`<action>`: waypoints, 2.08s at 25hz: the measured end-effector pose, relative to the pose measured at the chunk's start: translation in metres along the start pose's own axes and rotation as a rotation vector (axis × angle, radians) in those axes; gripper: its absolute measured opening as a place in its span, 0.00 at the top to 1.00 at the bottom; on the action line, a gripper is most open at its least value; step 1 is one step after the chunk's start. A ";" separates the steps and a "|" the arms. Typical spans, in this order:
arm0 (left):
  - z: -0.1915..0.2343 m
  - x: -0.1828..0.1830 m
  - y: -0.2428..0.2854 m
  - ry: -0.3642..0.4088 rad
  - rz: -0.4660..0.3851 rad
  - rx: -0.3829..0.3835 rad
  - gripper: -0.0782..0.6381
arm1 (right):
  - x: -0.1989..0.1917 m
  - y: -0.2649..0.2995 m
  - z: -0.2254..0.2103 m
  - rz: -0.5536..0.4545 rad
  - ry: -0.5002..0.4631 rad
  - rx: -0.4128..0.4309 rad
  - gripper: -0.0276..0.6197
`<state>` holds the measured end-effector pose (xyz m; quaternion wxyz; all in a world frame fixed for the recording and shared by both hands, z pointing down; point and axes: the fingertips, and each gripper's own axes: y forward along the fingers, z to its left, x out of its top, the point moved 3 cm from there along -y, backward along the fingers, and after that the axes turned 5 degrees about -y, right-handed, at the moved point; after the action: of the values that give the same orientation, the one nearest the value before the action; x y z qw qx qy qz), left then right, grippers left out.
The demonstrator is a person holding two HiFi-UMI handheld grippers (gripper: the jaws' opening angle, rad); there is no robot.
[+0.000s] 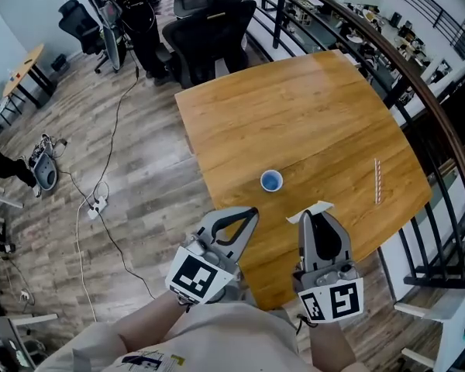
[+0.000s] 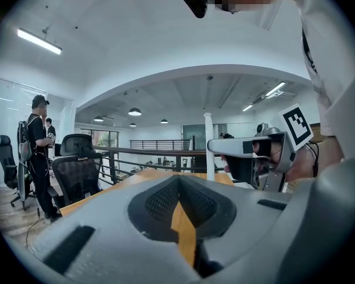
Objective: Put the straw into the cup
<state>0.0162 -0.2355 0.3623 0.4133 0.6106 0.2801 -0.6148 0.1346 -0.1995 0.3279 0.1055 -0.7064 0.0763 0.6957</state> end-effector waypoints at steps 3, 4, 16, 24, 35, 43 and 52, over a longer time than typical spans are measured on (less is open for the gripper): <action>0.010 0.004 0.013 0.066 -0.015 -0.011 0.87 | 0.002 0.012 -0.007 -0.003 -0.013 0.005 0.88; 0.014 0.005 0.017 0.091 -0.020 -0.014 0.87 | 0.003 0.016 -0.008 -0.005 -0.021 0.008 0.88; 0.061 0.004 0.058 0.062 -0.015 0.022 0.87 | -0.015 0.081 -0.026 -0.003 -0.069 0.039 0.88; 0.079 -0.028 0.085 0.086 0.018 -0.012 0.87 | -0.056 0.117 -0.030 0.041 -0.061 0.058 0.88; 0.105 -0.106 0.138 0.002 0.118 0.003 0.87 | -0.146 0.144 -0.060 0.151 -0.019 0.055 0.88; 0.111 -0.163 0.157 -0.035 0.176 -0.023 0.87 | -0.208 0.157 -0.068 0.207 -0.001 0.049 0.88; 0.117 -0.210 0.167 -0.091 0.214 -0.024 0.87 | -0.263 0.161 -0.066 0.258 0.010 0.042 0.88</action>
<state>0.0789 -0.3838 0.6068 0.4964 0.6034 0.2016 -0.5907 0.1518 -0.3817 0.5841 0.0296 -0.6919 0.1817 0.6981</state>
